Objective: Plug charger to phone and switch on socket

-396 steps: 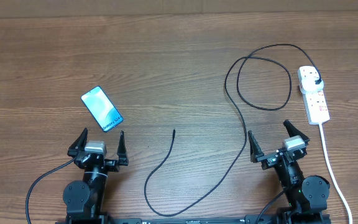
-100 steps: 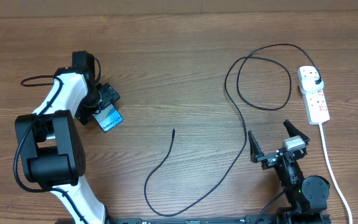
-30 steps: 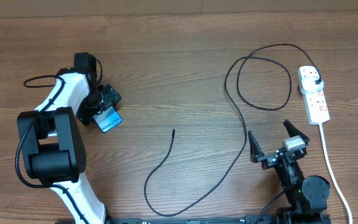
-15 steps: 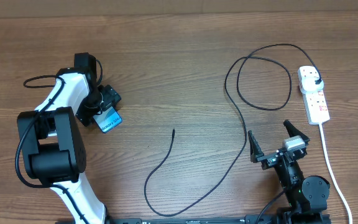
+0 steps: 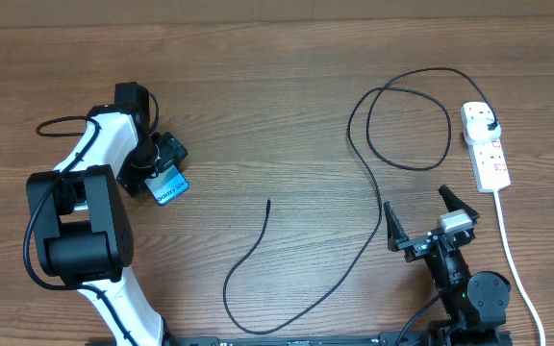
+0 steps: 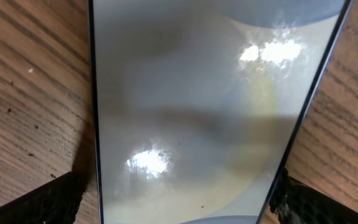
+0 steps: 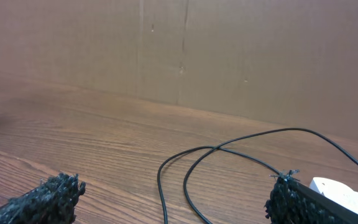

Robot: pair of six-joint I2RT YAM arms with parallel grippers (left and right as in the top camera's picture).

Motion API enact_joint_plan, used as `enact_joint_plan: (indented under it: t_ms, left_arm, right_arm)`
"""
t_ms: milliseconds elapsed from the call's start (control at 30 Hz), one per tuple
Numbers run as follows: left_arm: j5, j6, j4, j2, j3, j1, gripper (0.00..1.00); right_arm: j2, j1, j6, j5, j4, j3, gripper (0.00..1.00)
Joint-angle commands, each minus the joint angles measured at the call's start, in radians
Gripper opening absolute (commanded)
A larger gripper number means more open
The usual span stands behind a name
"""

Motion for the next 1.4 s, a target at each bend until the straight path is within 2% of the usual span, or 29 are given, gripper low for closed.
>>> enact_joint_plan:
  t_ms: [0,1367]
  left_arm:
    - [-0.010,-0.036,-0.017,0.021,-0.010,-0.002,1.00]
    - [-0.036,-0.035,0.014,0.021,-0.010,-0.002,1.00]
  right_arm:
    - [-0.008,-0.006,-0.004,0.006,0.005,-0.011,1.00]
    - [-0.008,-0.006,-0.004,0.006,0.005,-0.011,1.00]
